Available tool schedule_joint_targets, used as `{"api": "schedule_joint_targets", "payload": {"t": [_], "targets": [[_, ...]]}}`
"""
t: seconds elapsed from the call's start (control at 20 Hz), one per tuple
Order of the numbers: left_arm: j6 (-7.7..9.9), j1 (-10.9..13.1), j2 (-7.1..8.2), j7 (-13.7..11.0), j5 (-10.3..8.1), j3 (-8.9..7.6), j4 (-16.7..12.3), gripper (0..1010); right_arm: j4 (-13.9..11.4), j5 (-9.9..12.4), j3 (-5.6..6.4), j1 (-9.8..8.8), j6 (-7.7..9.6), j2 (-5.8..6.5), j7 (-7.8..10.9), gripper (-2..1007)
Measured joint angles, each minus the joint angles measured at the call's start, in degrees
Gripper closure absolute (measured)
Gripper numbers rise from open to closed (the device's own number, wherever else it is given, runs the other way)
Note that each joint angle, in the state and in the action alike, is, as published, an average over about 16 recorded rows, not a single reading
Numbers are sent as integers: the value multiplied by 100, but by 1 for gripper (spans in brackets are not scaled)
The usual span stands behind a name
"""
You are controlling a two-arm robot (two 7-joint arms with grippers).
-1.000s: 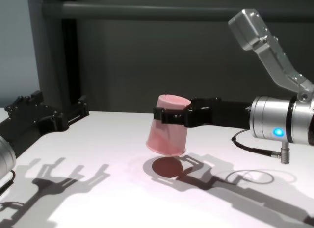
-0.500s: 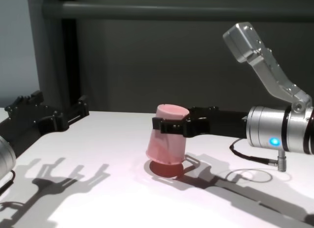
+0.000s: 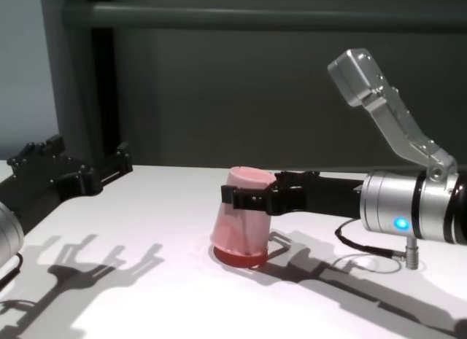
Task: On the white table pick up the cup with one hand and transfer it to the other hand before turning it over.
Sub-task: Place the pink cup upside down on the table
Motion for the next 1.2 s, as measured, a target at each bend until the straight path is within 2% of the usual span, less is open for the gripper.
{"api": "schedule_joint_targets", "payload": {"t": [0.65,0.95,1.2], "targets": [[0,0,0,0,0,0,0,7,67,-177,157,-26,-74,-131,-10,35],[0,0,0,0,0,0,0,7,42,-247,278,-42,-248,-183,-67,3],[0,0,0,0,0,0,0,7,-14,-326,433,-111,-499,-214,-254,3]]}}
